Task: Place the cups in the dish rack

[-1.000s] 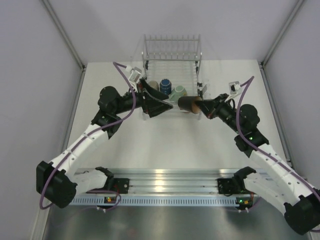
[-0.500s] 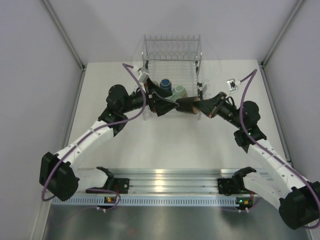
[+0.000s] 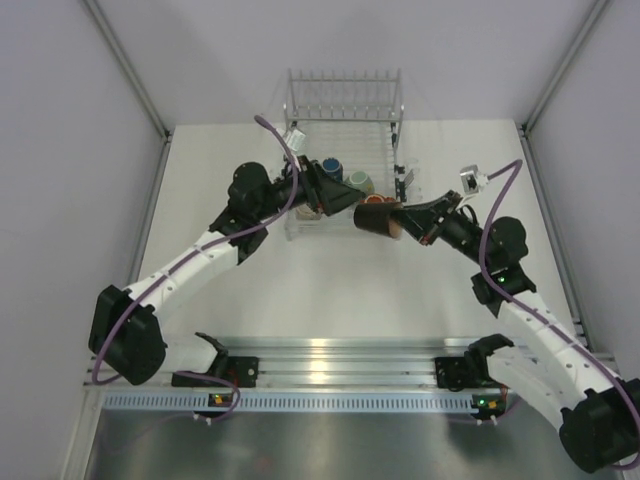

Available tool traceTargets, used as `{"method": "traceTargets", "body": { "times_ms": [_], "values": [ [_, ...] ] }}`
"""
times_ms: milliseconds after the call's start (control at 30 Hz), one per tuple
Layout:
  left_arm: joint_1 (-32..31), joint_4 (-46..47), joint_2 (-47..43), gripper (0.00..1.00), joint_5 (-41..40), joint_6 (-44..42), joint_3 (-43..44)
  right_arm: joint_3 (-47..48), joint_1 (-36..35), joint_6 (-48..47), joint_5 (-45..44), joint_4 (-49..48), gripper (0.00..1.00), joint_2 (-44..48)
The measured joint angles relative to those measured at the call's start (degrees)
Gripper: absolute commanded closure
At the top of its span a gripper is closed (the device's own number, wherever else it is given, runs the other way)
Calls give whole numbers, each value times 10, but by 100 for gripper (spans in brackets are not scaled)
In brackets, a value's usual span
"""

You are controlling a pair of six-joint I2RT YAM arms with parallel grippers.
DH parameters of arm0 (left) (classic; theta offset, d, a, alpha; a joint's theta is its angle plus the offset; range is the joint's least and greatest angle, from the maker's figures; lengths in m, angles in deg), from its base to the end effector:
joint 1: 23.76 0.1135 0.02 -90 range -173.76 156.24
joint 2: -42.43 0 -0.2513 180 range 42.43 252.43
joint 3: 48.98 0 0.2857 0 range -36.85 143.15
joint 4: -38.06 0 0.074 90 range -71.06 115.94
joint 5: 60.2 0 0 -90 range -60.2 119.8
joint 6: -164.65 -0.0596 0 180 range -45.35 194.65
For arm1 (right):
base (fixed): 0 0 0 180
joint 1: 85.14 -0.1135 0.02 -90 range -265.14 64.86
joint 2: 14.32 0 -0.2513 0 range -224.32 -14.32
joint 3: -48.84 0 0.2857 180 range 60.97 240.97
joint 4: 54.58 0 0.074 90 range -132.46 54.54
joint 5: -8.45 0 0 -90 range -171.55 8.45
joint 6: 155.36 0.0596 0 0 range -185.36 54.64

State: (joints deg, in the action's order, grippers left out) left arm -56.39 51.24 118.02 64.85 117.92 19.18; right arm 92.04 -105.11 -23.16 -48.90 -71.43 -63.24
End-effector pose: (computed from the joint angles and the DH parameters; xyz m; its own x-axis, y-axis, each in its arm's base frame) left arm 0.2872 -0.2245 0.3323 -0.5710 -0.3007 -0.7639 0.7296 0.2406 -0.6401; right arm 0.2343 0.1194 0.2984 -0.3930 0.4590 -0.7968 -0.7035 0.4080 0.5819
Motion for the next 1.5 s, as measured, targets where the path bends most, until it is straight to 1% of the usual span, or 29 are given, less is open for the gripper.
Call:
{"method": "traceTargets", "body": {
  "times_ms": [200,300,400,600,933,1200,1500],
  "values": [
    [0,3,2,1,-19,139,19,-28,0,-90,-19,1,100,92],
    [-1,8,17,1,-14,213,26,-34,0,-138,-39,22,100,148],
    [-6,6,31,1,-15,264,26,-33,0,-182,-59,37,100,183],
    [-32,5,36,2,-16,339,26,-31,0,-236,-78,53,100,187],
    [-39,5,36,1,-10,408,30,-9,0,-264,-86,73,100,144],
    [-45,6,47,1,-6,426,30,38,0,-275,-84,74,100,125],
    [-55,5,68,2,-6,440,41,39,0,-272,-76,57,100,88]
  ]
}}
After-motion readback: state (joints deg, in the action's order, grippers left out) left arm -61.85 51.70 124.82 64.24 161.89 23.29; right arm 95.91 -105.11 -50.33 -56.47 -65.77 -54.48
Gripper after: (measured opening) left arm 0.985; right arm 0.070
